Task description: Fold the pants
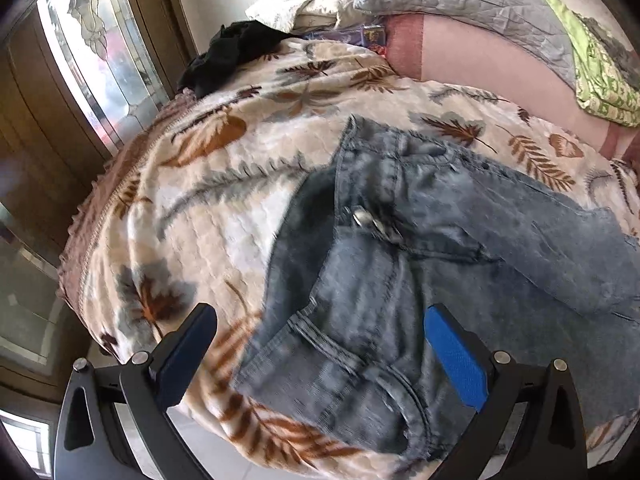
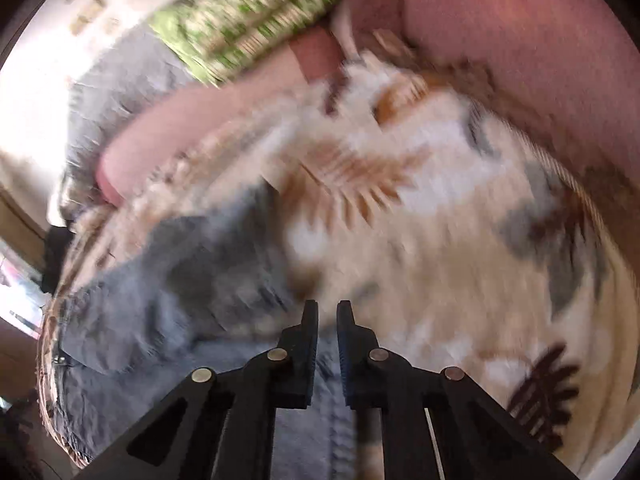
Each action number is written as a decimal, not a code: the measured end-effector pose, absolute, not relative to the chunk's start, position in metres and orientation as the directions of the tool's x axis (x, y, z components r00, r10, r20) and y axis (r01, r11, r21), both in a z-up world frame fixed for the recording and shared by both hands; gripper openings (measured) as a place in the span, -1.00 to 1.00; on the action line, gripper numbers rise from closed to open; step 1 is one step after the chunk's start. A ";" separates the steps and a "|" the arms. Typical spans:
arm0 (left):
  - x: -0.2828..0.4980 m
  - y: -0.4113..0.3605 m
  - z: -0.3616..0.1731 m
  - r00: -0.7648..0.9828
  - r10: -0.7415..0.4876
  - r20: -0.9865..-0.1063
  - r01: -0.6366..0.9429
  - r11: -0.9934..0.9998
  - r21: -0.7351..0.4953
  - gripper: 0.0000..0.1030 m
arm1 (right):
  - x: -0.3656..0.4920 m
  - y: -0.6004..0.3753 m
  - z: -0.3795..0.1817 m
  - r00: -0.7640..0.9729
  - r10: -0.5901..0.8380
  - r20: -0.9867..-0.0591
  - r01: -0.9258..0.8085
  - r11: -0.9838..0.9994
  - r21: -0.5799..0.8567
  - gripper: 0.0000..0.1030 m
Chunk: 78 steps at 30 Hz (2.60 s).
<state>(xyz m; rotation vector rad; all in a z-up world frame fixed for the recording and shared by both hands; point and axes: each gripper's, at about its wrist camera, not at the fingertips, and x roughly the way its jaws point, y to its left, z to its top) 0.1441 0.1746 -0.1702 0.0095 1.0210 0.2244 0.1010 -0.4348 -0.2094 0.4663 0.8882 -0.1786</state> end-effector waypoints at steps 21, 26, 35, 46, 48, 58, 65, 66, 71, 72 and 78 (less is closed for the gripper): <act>0.353 0.243 -0.170 0.350 0.279 -0.894 -0.209 0.954 0.216 1.00 | 0.263 -0.443 -0.245 0.636 0.168 -0.753 0.347 0.810 0.473 0.20; 0.389 0.239 -0.186 0.317 0.190 -0.929 -0.264 0.959 0.106 1.00 | 0.257 -0.446 -0.239 0.664 0.155 -0.732 0.343 0.807 0.482 0.20; 0.416 0.215 -0.206 0.270 0.111 -0.956 -0.276 0.960 0.033 1.00 | 0.250 -0.449 -0.231 0.688 0.143 -0.711 0.336 0.806 0.487 0.20; 0.428 0.204 -0.244 0.189 -0.045 -0.981 -0.279 0.955 -0.098 -0.01 | 0.248 -0.455 -0.220 0.690 0.156 -0.707 0.311 0.818 0.485 0.20; 0.428 0.202 -0.252 0.176 -0.060 -0.983 -0.277 0.955 -0.108 -0.38 | 0.243 -0.460 -0.219 0.703 0.172 -0.690 0.299 0.809 0.506 0.20; 0.427 0.176 -0.255 0.183 -0.082 -0.980 -0.196 0.973 -0.118 -0.85 | 0.252 -0.468 -0.237 0.676 0.268 -0.686 0.281 0.767 0.577 0.20; 0.425 0.172 -0.255 0.198 -0.063 -0.978 -0.205 0.973 -0.104 -0.83 | 0.272 -0.450 -0.253 0.623 0.282 -0.730 0.296 0.779 0.553 0.20; 0.423 0.171 -0.253 0.208 -0.050 -0.977 -0.196 0.976 -0.091 -0.86 | 0.275 -0.447 -0.256 0.620 0.280 -0.733 0.298 0.780 0.550 0.20; 0.411 0.174 -0.237 0.268 0.002 -0.963 -0.182 0.982 -0.048 -0.95 | 0.283 -0.432 -0.268 0.593 0.208 -0.778 0.325 0.822 0.468 -0.56; 0.409 0.176 -0.230 0.293 -0.001 -0.956 -0.187 0.981 -0.058 -0.95 | 0.282 -0.432 -0.265 0.596 0.210 -0.775 0.323 0.821 0.471 -0.56; 0.392 0.181 -0.187 0.392 -0.084 -0.916 -0.166 0.973 -0.161 -0.95 | 0.254 -0.444 -0.210 0.723 0.135 -0.677 0.298 0.824 0.483 -0.70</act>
